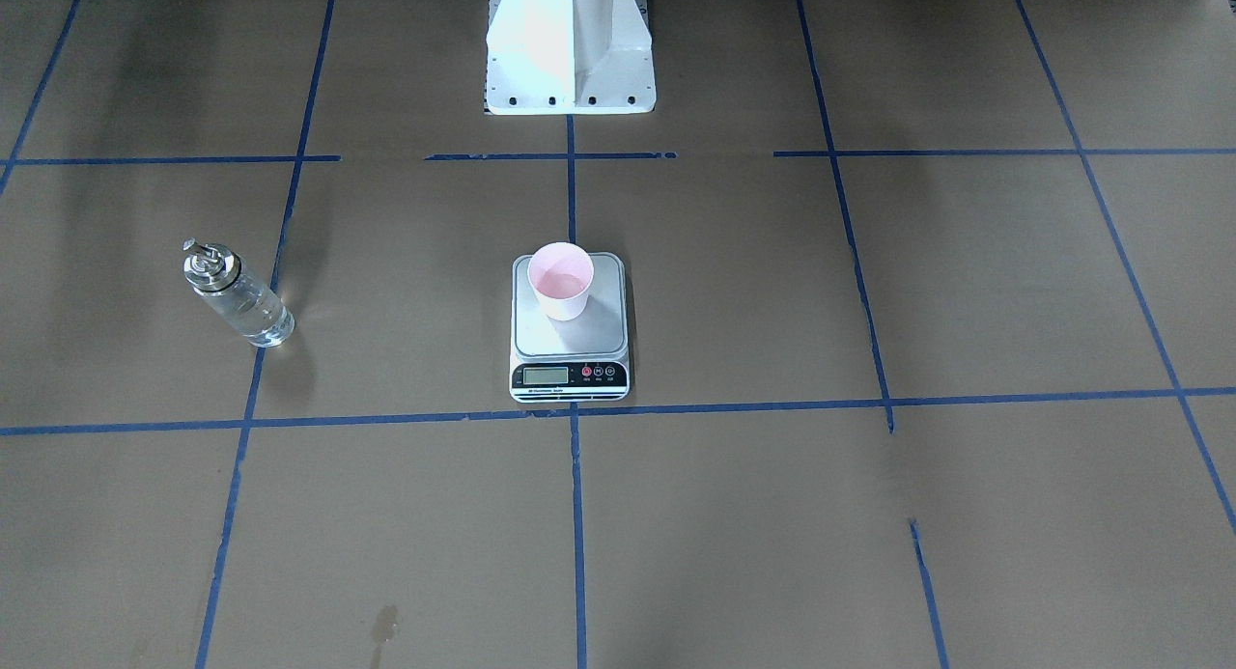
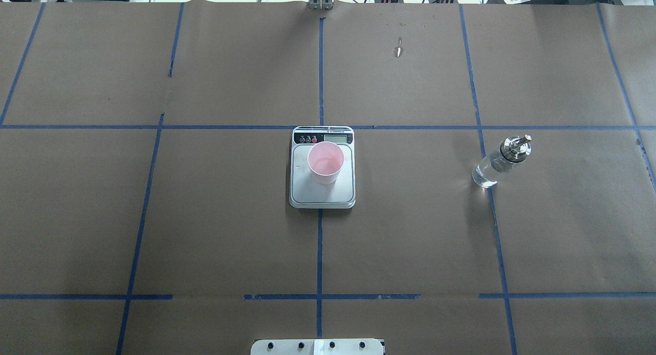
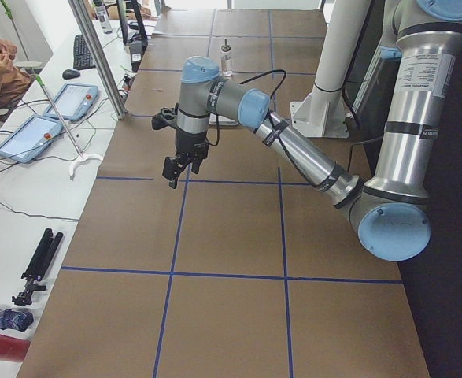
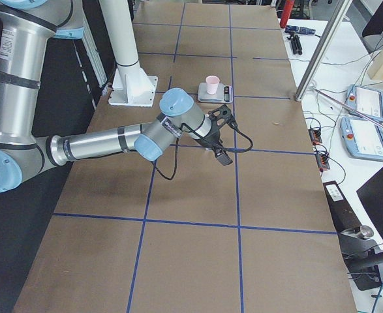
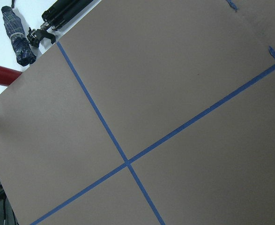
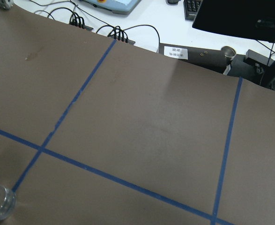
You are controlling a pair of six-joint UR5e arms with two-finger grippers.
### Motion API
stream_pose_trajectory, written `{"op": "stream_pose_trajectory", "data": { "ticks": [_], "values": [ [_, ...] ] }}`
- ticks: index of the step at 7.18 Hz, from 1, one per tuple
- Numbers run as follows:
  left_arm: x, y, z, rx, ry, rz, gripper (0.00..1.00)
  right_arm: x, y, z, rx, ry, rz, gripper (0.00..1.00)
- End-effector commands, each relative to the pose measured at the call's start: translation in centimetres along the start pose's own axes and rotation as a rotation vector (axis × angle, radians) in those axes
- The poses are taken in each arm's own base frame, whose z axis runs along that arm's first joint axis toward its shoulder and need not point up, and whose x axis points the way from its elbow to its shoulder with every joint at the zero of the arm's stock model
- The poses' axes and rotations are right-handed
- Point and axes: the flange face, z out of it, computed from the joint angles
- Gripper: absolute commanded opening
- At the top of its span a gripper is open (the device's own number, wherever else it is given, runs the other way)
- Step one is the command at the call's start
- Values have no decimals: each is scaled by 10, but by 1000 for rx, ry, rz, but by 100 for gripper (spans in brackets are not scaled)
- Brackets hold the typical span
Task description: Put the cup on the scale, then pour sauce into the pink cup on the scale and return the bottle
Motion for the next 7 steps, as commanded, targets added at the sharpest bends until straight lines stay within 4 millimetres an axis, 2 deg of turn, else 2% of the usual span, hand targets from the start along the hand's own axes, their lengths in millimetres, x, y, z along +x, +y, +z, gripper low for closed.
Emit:
{"op": "stream_pose_trajectory", "data": {
  "ticks": [1, 2, 3, 4, 5, 6, 7],
  "values": [
    [-15, 18, 13, -18, 58, 15, 100, 22, 16, 8, -249, 47, -37, 100],
    [-34, 27, 23, -20, 111, 30, 100, 34, 18, 10, -353, 63, -20, 100],
    [-44, 35, 37, -40, 137, 16, 100, 40, 23, 11, -405, 73, 8, 100],
    [-73, 51, 51, -62, 146, -50, 100, 42, 29, 12, -420, 74, 18, 100],
    [-113, 77, 80, -97, 184, -109, 100, 46, 33, 17, -453, 73, 43, 100],
    [-137, 96, 129, -123, 243, -43, 100, 46, 28, 19, -495, 73, 77, 100],
    [-152, 106, 159, -130, 255, -48, 100, 46, 22, 20, -508, 70, 106, 100]
  ]
}}
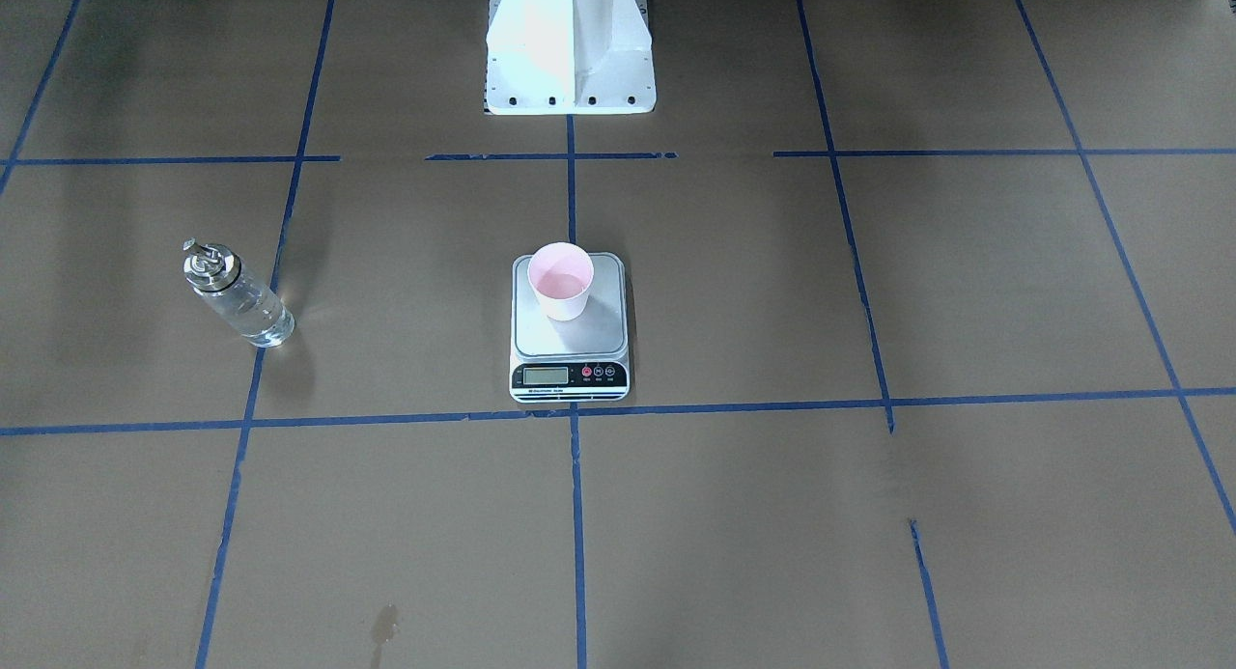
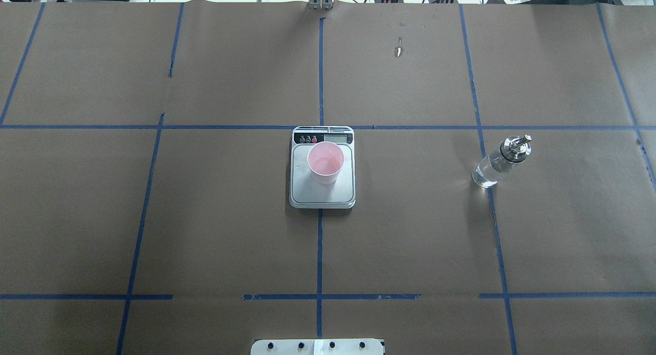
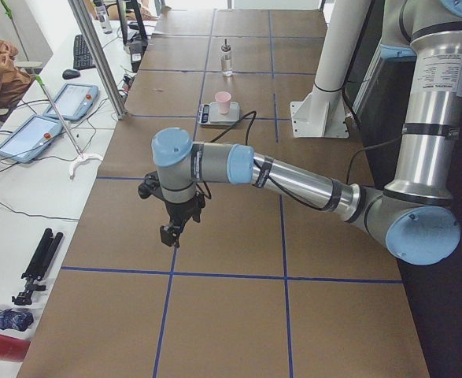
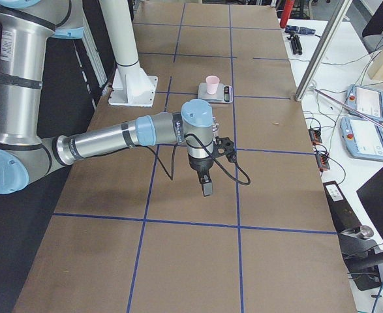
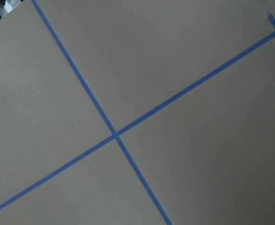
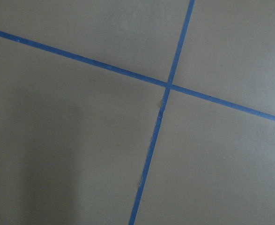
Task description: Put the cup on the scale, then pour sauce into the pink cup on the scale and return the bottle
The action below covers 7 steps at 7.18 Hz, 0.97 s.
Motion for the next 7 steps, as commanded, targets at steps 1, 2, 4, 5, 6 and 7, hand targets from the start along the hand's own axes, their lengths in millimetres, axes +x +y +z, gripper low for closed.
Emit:
{"op": "stream_pose_trajectory", "data": {
  "ticks": [1, 2, 4, 5, 6, 7],
  "values": [
    [-46, 20, 53, -14, 28, -2, 100, 16, -4, 24, -74, -37, 99, 100],
    [-50, 20, 58, -7, 21, -57, 100, 18, -10, 30, -78, -76, 174, 100],
    [-49, 19, 58, -1, 17, -110, 100, 29, -13, 45, -106, -78, 224, 100],
    [-50, 19, 58, -3, 15, -111, 100, 35, -11, 54, -126, -82, 246, 100],
    [-49, 19, 58, -2, 14, -108, 100, 43, -10, 69, -151, -103, 265, 100],
    [-49, 19, 58, -2, 14, -110, 100, 41, -16, 69, -146, -145, 271, 100]
  ]
}}
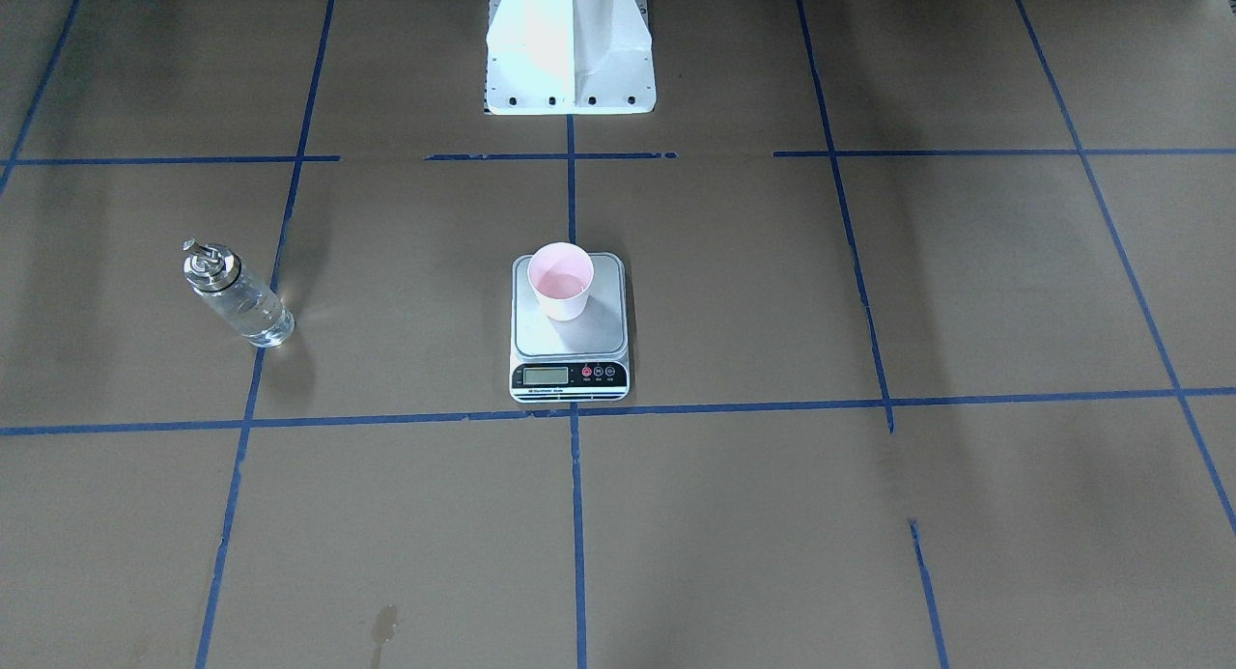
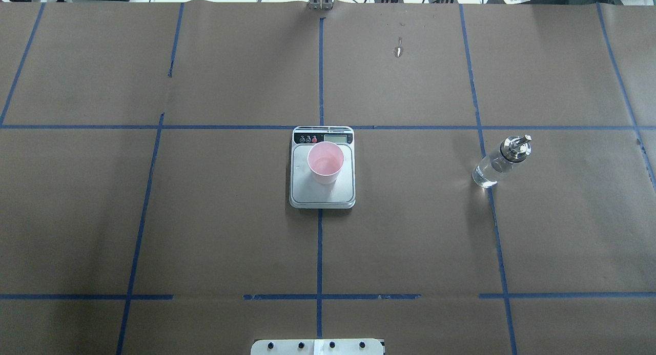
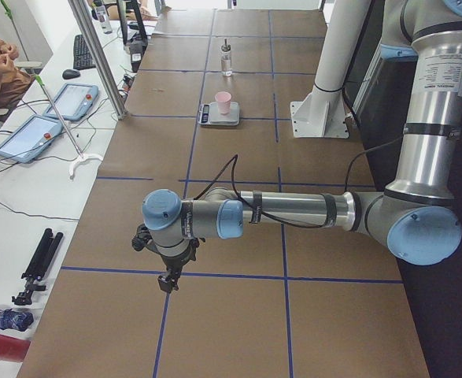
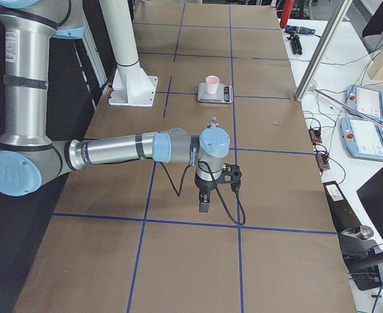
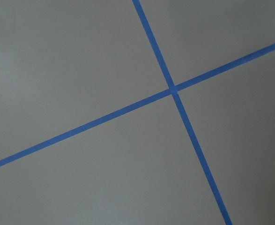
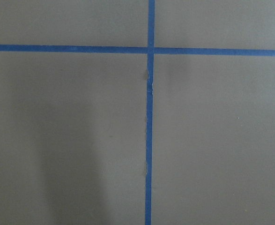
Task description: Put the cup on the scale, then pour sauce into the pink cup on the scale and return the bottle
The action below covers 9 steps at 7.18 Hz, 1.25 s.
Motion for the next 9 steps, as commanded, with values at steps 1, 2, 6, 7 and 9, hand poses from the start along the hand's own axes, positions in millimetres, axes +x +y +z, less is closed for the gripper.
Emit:
{"op": "stream_pose_trajectory", "data": {
  "ticks": [1, 2, 6, 7, 9],
  "values": [
    [0, 0, 0, 0, -1, 0, 100, -3, -6, 5, -13, -85, 13, 100],
    [0, 0, 0, -1, 0, -2, 100, -5, -6, 6, -15, -111, 13, 100],
    [-2, 1, 3, -3, 1, -3, 100, -11, -13, 1, 41, -124, -39, 100],
    [-4, 2, 7, -3, 1, -1, 100, -13, -17, -3, 51, -127, -43, 100],
    [-11, 3, 15, 16, -3, 12, 100, -20, -24, -11, 62, -132, -19, 100]
  ]
}}
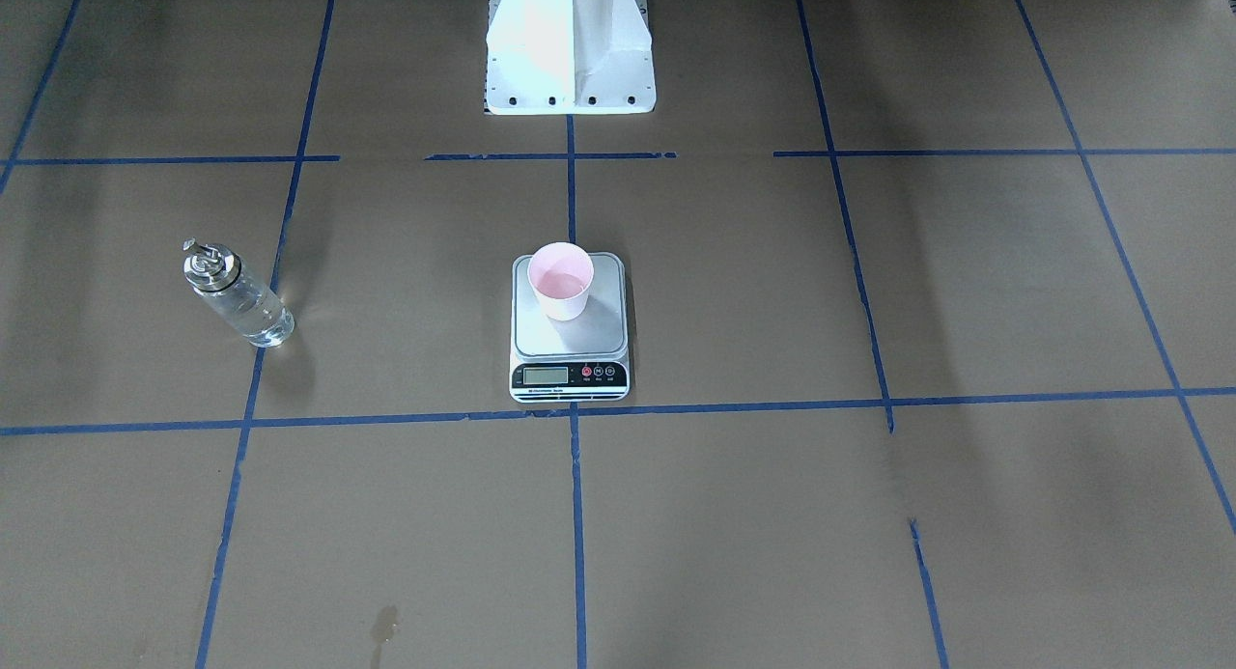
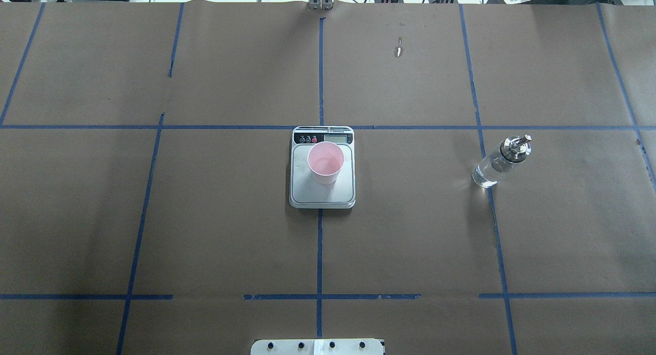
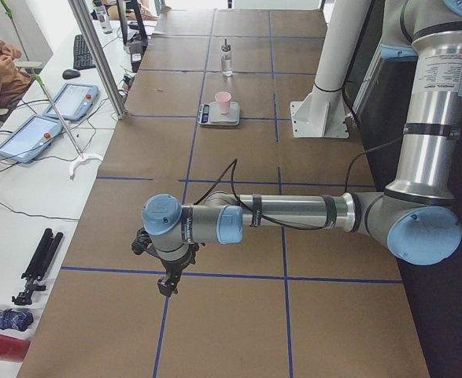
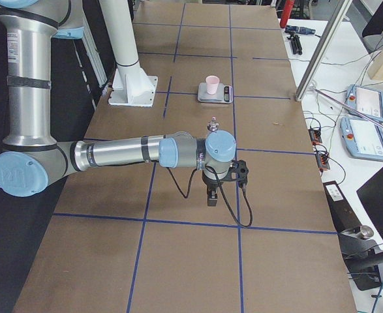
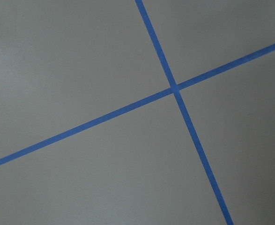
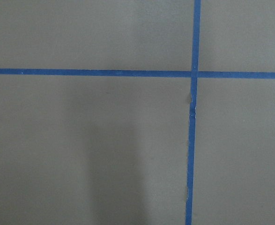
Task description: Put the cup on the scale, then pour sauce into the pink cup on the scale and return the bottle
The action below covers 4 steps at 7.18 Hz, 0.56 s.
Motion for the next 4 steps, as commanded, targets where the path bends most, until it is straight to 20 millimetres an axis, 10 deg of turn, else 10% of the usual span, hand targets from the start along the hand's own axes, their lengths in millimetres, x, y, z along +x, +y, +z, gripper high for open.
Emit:
{"op": "stream_pose_trajectory", "data": {
  "ticks": [1, 4],
  "values": [
    [-3, 2, 4, 8, 1, 2, 100, -8, -7, -10, 22, -9, 6, 100],
    [0, -3, -1, 24, -1, -104, 100, -3, -8, -11, 23, -9, 14, 100]
  ]
}}
